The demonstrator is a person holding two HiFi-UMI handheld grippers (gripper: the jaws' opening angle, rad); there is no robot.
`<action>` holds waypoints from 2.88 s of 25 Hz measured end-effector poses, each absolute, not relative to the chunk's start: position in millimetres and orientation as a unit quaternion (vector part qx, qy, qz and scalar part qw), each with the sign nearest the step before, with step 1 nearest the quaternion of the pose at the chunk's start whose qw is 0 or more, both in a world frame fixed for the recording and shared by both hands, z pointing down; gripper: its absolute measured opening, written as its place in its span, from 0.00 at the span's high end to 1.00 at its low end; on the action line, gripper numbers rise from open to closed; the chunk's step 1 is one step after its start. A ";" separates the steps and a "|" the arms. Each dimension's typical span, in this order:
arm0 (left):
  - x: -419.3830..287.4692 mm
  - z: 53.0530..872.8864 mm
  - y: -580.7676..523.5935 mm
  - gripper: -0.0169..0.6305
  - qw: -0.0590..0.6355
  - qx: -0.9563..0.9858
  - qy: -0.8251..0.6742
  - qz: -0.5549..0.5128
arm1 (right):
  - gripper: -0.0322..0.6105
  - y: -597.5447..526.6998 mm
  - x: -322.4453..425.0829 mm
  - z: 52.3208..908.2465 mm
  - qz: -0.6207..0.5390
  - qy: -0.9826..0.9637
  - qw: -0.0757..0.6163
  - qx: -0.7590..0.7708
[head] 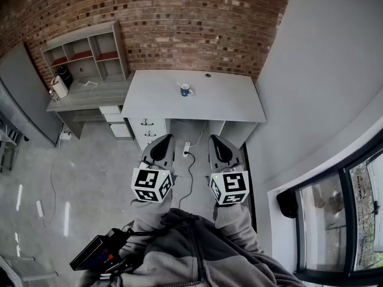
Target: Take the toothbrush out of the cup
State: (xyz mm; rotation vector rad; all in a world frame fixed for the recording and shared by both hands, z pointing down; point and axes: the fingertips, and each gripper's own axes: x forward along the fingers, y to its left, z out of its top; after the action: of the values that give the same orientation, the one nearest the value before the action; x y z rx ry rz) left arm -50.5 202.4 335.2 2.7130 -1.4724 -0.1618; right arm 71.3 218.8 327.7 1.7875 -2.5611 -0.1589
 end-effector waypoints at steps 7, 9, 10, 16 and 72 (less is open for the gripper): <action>-51.9 336.1 196.4 0.97 0.026 0.876 -0.478 -0.058 | 0.95 213.8 67.5 328.5 -0.048 -0.825 0.001 0.563; -51.0 338.4 196.6 0.97 0.024 0.877 -0.477 -0.051 | 0.95 213.8 68.7 330.8 -0.045 -0.825 0.000 0.564; -50.0 339.4 196.7 0.97 0.020 0.877 -0.477 -0.045 | 0.95 213.7 69.6 331.6 -0.042 -0.825 -0.002 0.564; -52.7 343.7 201.1 0.97 0.010 0.878 -0.478 -0.031 | 0.95 219.8 64.3 333.4 -0.039 -0.828 -0.021 0.559; -39.0 373.4 -119.8 0.97 0.045 0.863 -0.503 0.010 | 0.95 -125.6 106.8 376.7 -0.011 -0.833 0.032 0.552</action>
State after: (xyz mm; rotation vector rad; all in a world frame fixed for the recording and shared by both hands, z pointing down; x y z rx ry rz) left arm -39.0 -119.8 373.4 2.6361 -1.5361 0.0293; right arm 106.8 -125.6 376.7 1.6983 -2.5652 -0.0331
